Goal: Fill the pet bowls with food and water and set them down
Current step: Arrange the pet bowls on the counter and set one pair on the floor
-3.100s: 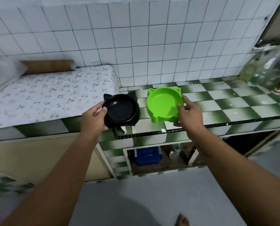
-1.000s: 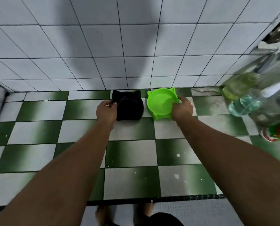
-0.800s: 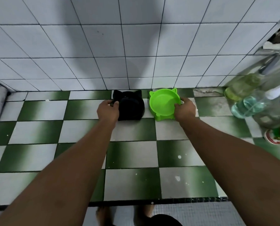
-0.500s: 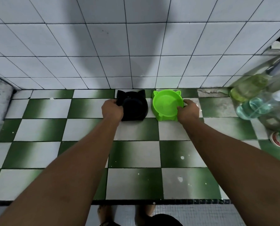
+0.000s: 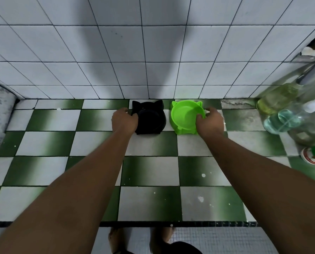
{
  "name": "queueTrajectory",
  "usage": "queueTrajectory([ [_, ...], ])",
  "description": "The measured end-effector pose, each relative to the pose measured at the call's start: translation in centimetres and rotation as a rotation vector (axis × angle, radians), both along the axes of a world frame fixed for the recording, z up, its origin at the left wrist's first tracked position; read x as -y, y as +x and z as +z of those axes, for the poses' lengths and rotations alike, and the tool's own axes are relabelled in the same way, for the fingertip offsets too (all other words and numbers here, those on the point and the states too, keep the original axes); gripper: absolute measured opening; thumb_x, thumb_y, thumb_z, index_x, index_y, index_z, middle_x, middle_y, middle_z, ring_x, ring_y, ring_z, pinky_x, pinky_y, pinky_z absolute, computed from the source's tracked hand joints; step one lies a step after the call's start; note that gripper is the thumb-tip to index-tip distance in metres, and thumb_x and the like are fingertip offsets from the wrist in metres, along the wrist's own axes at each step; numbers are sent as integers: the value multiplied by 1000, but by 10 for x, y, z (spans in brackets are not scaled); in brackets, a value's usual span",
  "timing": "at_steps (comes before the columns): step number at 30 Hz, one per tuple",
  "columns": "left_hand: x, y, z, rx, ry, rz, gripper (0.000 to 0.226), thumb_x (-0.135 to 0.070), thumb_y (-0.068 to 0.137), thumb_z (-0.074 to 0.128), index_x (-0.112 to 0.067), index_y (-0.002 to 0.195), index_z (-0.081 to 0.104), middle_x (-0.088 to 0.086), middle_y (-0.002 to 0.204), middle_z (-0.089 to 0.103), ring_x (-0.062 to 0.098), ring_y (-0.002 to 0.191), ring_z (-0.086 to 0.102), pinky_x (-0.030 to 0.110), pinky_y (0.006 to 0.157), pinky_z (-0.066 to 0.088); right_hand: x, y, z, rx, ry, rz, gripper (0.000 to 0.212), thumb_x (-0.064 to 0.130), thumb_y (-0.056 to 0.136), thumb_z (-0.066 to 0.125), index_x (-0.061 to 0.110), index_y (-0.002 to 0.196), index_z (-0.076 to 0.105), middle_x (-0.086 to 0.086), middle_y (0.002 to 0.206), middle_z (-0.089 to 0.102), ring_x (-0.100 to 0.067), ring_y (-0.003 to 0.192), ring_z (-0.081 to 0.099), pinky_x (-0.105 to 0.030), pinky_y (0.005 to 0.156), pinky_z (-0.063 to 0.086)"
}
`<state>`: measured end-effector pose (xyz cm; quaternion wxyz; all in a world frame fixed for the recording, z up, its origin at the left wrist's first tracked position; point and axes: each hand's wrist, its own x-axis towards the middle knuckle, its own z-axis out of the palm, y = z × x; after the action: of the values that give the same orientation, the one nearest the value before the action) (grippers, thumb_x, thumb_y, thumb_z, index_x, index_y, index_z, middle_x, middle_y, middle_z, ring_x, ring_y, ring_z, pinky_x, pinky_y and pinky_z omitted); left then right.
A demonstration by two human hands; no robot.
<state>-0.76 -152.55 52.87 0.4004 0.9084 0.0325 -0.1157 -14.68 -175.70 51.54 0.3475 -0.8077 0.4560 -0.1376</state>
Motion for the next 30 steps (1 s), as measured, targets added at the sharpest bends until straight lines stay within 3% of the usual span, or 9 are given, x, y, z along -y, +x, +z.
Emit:
queueTrajectory([
  [5, -11, -12, 16, 85, 18, -84, 48, -29, 94, 65, -12, 139, 59, 11, 129, 66, 23, 114, 63, 21, 83, 40, -32, 5, 17, 56, -56, 123, 43, 28, 89, 61, 15, 130, 57, -12, 123, 63, -31, 111, 60, -38, 89, 50],
  [11, -54, -27, 36, 143, -1, -149, 43, -33, 95, 64, -18, 135, 62, 6, 126, 66, 12, 100, 56, 24, 86, 41, -91, 14, 41, 129, 2, 326, 42, 29, 89, 65, 11, 127, 60, -13, 116, 66, -29, 104, 63, -38, 92, 51],
  [14, -92, -36, 50, 158, -50, -139, 40, -31, 95, 66, -17, 132, 62, 4, 122, 66, 13, 104, 58, 29, 89, 47, -130, 18, 56, 159, 38, 429, 40, 27, 89, 68, 11, 125, 60, -10, 113, 67, -25, 96, 65, -28, 85, 49],
  [17, -142, -46, 67, 193, -78, -86, 37, -29, 93, 67, -16, 128, 65, 3, 117, 67, 15, 103, 60, 25, 88, 44, -177, 20, 72, 179, 93, 508, 40, 27, 91, 69, 11, 126, 59, -7, 110, 65, -19, 87, 61, -22, 79, 44],
  [20, -206, -62, 84, 222, -104, -15, 36, -27, 92, 68, -16, 126, 67, 2, 113, 69, 17, 101, 64, 23, 88, 44, -236, 22, 84, 230, 106, 610, 37, 33, 94, 65, 12, 124, 60, -9, 108, 67, -20, 86, 63, -30, 83, 52],
  [25, -329, -102, 99, 230, -154, 107, 30, -28, 93, 66, -18, 122, 68, 0, 107, 67, 17, 99, 64, 29, 87, 51, -362, 15, 106, 240, 92, 719, 36, 39, 96, 58, 18, 125, 60, 0, 113, 67, -18, 90, 65, -32, 88, 51],
  [28, -405, -129, 102, 231, -151, 187, 29, -31, 93, 67, -19, 120, 69, 0, 106, 67, 16, 98, 64, 24, 78, 48, -443, 7, 111, 286, 122, 827, 31, 35, 96, 61, 18, 122, 61, -1, 107, 66, -18, 87, 64, -35, 86, 53],
  [30, -455, -147, 104, 242, -127, 243, 29, -32, 94, 67, -19, 119, 69, 0, 106, 66, 16, 97, 63, 25, 81, 47, -496, 3, 113, 293, 146, 902, 32, 37, 95, 61, 19, 121, 60, -2, 110, 66, -16, 88, 65, -34, 85, 54],
])
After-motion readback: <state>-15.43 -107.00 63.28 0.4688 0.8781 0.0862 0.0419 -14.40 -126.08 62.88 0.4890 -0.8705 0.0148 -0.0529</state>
